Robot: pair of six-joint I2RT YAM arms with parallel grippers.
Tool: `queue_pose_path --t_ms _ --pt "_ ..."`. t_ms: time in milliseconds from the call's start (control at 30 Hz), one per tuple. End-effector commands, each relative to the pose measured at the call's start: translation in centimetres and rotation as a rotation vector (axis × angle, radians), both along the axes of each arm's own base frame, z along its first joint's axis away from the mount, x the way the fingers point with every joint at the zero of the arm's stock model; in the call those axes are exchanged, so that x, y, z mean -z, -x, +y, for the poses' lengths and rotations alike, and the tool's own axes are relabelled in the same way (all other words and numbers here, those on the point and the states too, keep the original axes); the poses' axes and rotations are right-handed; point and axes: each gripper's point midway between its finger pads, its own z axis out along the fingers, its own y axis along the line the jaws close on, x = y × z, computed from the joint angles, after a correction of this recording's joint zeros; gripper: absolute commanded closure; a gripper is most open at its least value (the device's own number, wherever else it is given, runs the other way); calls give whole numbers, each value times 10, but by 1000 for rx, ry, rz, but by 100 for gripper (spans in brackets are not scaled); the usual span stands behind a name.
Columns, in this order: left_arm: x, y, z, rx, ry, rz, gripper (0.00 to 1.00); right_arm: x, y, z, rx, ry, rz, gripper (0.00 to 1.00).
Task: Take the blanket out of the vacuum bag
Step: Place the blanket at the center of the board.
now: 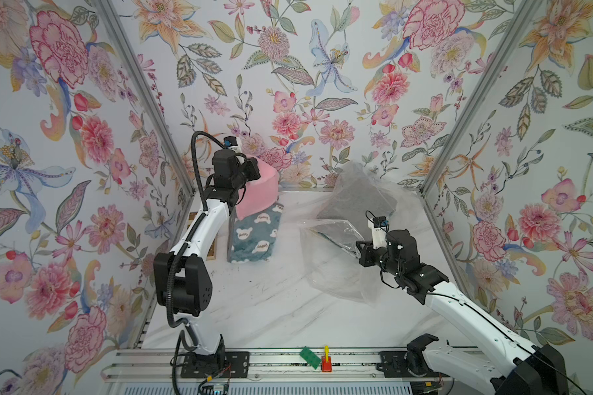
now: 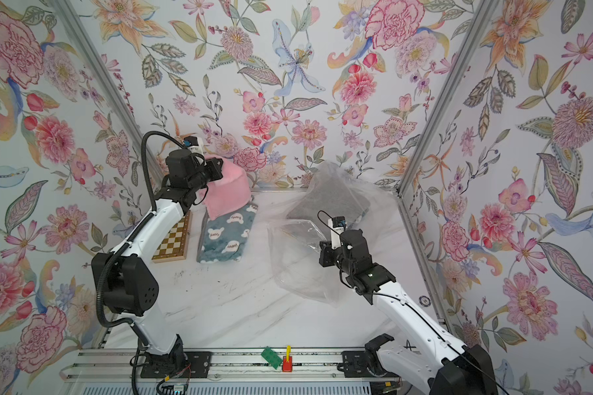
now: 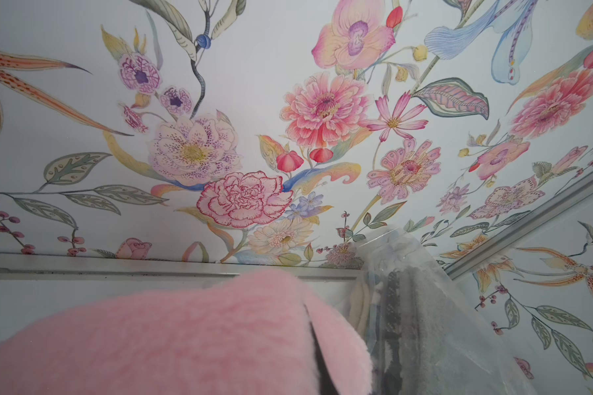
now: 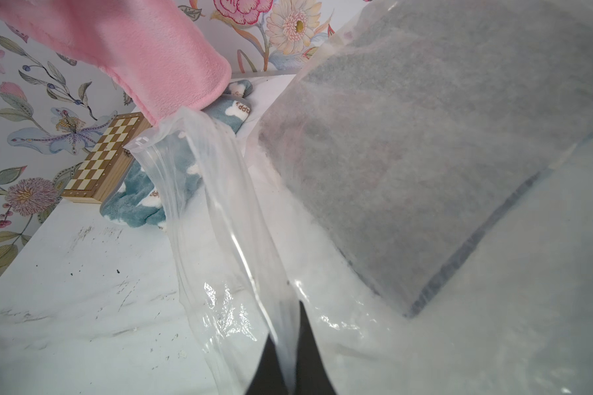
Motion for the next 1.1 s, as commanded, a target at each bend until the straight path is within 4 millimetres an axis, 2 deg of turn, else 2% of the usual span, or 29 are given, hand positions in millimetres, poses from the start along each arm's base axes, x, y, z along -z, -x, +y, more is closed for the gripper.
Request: queue_pose_path --t_ms 0,200,400,633,800,1067 --pt "-40 -10 5 5 -45 -137 100 -4 -5 2 18 4 8 100" --pt "-34 -37 9 -9 -137 -165 100 -1 -11 10 18 17 28 100" --pt "-25 -51 16 -50 -221 -214 100 1 -19 21 10 42 48 100" --pt "-27 -51 16 -85 -267 -297 100 -1 -27 48 -13 57 57 100" --pt "-16 -53 14 -81 -317 -293 100 -5 -26 64 -44 54 55 100" --pt "4 -46 15 -76 -387 -311 100 -7 -13 54 -25 35 42 100"
